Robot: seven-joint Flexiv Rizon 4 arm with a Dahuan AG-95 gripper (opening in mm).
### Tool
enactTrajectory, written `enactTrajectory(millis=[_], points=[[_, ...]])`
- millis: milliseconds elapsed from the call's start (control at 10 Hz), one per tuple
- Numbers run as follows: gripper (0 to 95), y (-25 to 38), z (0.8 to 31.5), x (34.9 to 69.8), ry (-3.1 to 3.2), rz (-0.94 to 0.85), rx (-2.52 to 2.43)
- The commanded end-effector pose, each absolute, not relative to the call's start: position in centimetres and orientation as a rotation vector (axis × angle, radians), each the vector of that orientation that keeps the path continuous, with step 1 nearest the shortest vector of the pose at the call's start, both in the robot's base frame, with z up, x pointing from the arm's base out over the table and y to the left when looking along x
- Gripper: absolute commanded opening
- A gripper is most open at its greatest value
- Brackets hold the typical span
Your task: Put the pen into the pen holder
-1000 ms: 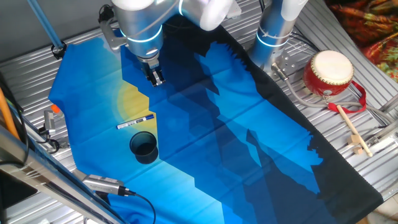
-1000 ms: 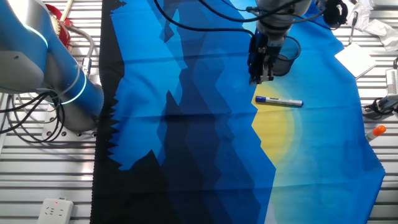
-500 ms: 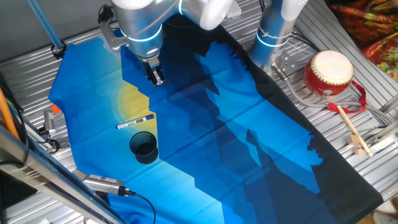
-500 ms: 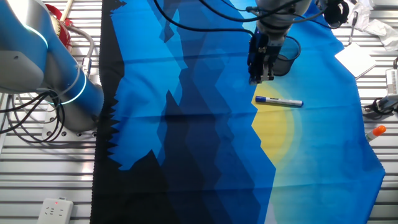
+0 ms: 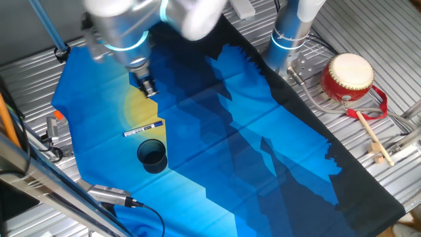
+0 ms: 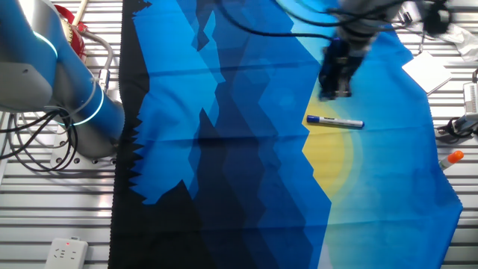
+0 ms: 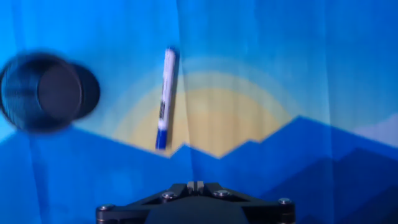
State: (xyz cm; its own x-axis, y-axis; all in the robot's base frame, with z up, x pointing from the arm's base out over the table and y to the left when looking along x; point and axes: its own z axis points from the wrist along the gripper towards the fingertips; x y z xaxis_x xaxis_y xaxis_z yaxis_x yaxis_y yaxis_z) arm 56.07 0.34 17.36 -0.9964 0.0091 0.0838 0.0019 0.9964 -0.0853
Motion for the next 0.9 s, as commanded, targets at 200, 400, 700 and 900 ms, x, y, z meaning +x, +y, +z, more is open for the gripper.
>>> enactTrajectory(millis=[200, 400, 700, 900], points=[[0.0, 0.9, 17.1, 59.6, -3.046, 0.090, -0.065], [0.0, 1.1, 16.2, 60.8, -3.043, 0.044, -0.103], [0.0, 1.8, 12.8, 61.4, -3.046, 0.041, -0.140], [0.0, 2.1, 9.6, 61.6, -3.061, 0.068, -0.154]])
